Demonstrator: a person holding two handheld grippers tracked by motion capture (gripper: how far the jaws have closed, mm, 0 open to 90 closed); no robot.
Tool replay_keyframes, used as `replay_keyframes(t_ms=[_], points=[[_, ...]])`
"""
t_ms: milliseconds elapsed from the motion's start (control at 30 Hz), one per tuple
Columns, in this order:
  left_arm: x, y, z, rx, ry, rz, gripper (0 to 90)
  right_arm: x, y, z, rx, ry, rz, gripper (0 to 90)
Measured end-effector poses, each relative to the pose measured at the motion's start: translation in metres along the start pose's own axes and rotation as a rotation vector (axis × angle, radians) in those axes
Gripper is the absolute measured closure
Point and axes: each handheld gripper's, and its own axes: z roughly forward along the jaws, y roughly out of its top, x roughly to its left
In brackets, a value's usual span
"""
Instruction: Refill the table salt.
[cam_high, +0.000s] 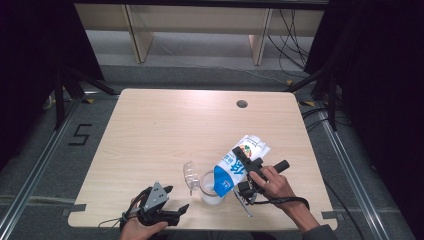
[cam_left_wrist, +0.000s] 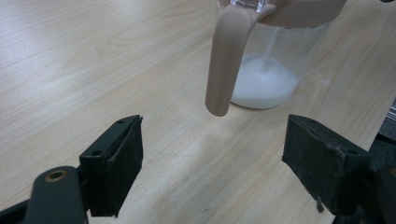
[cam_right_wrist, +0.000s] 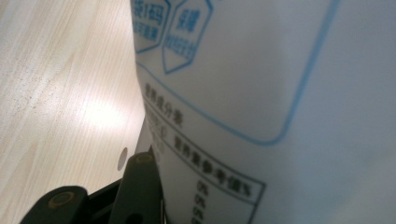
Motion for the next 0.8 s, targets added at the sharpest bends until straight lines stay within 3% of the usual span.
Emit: replay_keyframes(t_ms=[200, 233, 367, 400, 733, 800], points=[[-0.0002, 0.0001, 0.0000, 0.000, 0.000, 0.000, 19.7, -0.0016, 0.0000, 0.0002, -0.011, -0.008, -0.013, 60.9], [-0.0002, 0.0001, 0.0001, -0.001, 0.000, 0.000, 19.8, 0.0016, -0.0003, -0.0005, 0.006, 0.006, 0.024, 61.0], [-0.0001, 0.0000, 0.0000, 0.000, 0.000, 0.001, 19.7, 0.0012, -0.0003, -0.0002, 0.001, 0.003, 0.016, 61.3], [-0.0001, 0.0000, 0.0000, 0.000, 0.000, 0.001, 19.7, -0.0016, -0.0001, 0.0003, -0.012, -0.009, -0.016, 61.3], [-0.0001, 0.0000, 0.0001, -0.001, 0.001, 0.000, 19.7, -0.0010, -0.0008, -0.0007, 0.005, -0.007, 0.003, 61.5], [-0.0004, 0.0000, 0.0005, -0.005, -0.002, -0.003, 19.7, -0.0023, -0.0005, -0.0003, -0.008, -0.013, -0.016, 61.6]])
